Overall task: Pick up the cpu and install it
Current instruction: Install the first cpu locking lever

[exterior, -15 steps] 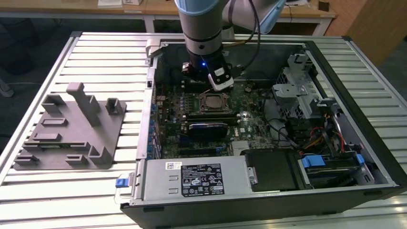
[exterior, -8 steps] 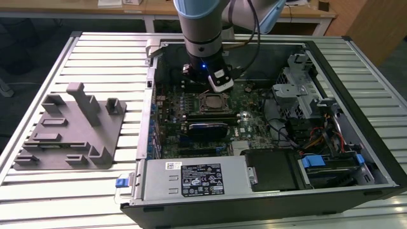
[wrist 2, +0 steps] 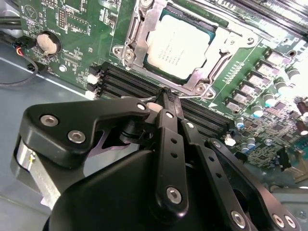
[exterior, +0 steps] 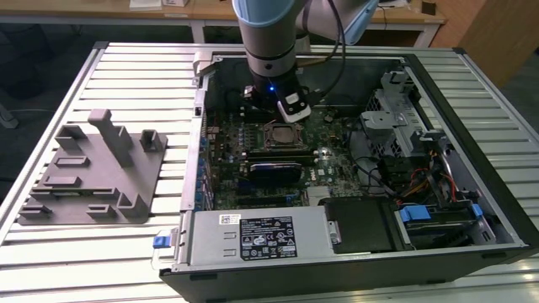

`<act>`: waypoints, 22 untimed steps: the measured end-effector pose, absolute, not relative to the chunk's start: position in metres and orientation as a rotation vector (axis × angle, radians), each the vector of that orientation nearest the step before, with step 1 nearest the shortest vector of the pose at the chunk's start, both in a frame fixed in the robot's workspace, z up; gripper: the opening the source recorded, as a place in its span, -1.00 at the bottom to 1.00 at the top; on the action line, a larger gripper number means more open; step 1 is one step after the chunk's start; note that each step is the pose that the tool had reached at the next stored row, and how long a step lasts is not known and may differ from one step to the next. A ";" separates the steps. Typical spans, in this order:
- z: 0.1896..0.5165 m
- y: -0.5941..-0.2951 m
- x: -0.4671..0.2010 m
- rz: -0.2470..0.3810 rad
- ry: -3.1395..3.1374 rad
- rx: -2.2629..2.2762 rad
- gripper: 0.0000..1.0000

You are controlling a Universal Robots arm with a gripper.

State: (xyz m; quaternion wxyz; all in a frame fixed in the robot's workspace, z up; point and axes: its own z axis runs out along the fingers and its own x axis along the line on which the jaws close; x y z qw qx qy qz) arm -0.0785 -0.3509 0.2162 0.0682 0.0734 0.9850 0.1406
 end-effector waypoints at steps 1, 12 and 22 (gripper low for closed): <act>0.216 -0.350 -0.078 0.423 2.967 0.222 -0.79; 0.214 -0.346 -0.076 0.411 2.949 0.323 -0.79; 0.210 -0.342 -0.071 0.403 2.932 0.406 -0.79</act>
